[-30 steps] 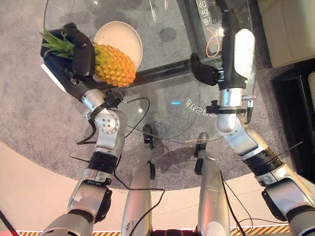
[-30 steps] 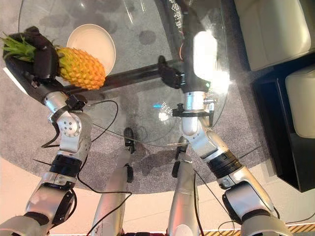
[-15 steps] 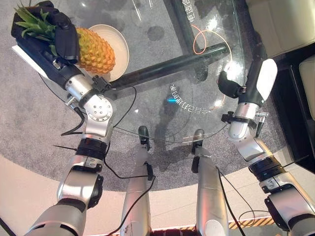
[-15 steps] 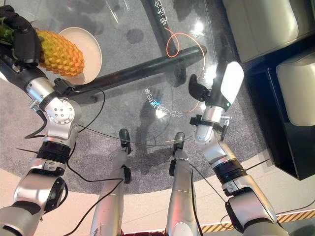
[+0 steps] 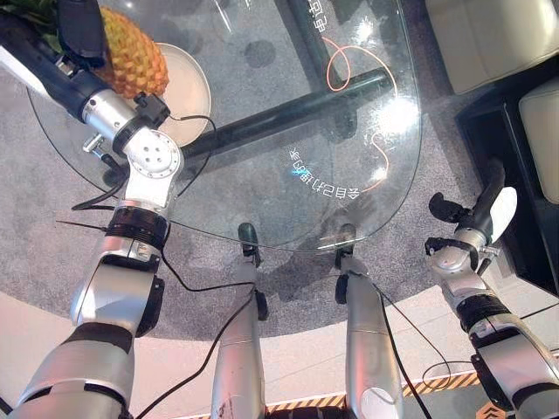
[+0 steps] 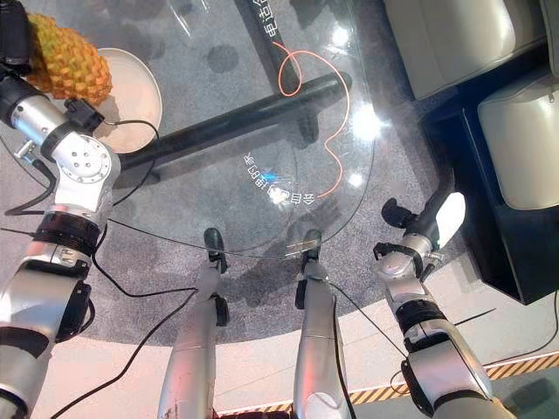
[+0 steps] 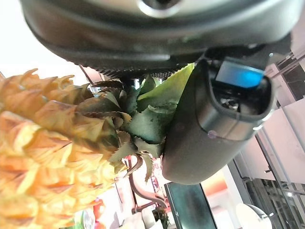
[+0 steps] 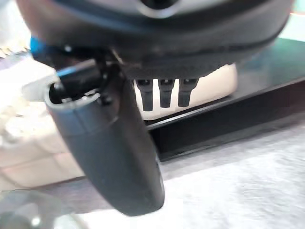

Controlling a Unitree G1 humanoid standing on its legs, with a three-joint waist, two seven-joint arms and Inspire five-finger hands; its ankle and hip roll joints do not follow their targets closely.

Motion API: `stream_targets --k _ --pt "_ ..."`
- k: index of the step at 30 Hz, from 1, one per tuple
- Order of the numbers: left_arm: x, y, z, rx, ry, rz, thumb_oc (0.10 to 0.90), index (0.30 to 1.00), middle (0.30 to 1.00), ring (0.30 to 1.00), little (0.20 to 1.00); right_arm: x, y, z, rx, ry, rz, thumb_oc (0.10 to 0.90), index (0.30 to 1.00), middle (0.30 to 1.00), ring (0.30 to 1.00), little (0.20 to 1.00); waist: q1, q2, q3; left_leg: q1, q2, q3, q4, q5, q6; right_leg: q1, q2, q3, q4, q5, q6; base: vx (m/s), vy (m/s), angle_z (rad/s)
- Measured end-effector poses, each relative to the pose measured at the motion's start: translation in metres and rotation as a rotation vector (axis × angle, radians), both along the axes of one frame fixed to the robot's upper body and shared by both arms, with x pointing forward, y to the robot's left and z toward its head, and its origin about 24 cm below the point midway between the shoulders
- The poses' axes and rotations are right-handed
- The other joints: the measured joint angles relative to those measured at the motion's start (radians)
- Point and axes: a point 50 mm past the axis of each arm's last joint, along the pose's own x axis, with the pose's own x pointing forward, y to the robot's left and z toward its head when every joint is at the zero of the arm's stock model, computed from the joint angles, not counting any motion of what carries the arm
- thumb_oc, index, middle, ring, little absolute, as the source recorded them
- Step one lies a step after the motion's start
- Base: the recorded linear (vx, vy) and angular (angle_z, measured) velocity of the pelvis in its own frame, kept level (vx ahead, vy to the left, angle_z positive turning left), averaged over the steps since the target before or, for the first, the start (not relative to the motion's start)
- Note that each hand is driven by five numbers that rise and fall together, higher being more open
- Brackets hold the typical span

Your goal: Pick up the fruit to the plate

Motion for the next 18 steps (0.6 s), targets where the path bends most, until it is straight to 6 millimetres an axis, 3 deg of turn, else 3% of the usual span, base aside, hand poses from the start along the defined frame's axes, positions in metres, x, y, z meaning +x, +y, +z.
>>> stream_targets --k 7,18 --pt "0.005 0.004 -0.006 -0.010 0.049 0.016 0.100 0.300 0.300 0.300 0.200 -0.013 -0.019 -0.026 0.089 0.124 -0.036 0.800 0.900 0.900 0.900 0.900 -0.005 0.000 0.000 0.000 0.003 -0.001 0.008 0.001 -0.002 0.000 0.002 0.000 0.008 0.001 -0.002 0.01 0.010 0.00" --pt "0.003 0.028 -0.007 -0.059 0.073 0.127 0.100 0.300 0.300 0.300 0.200 -0.015 -0.020 -0.038 0.120 0.230 0.022 0.800 0.900 0.900 0.900 0.900 -0.007 -0.009 0.001 -0.053 0.005 -0.008 0.039 0.003 -0.004 -0.052 0.003 0.002 0.042 0.002 -0.006 0.01 0.013 0.01"
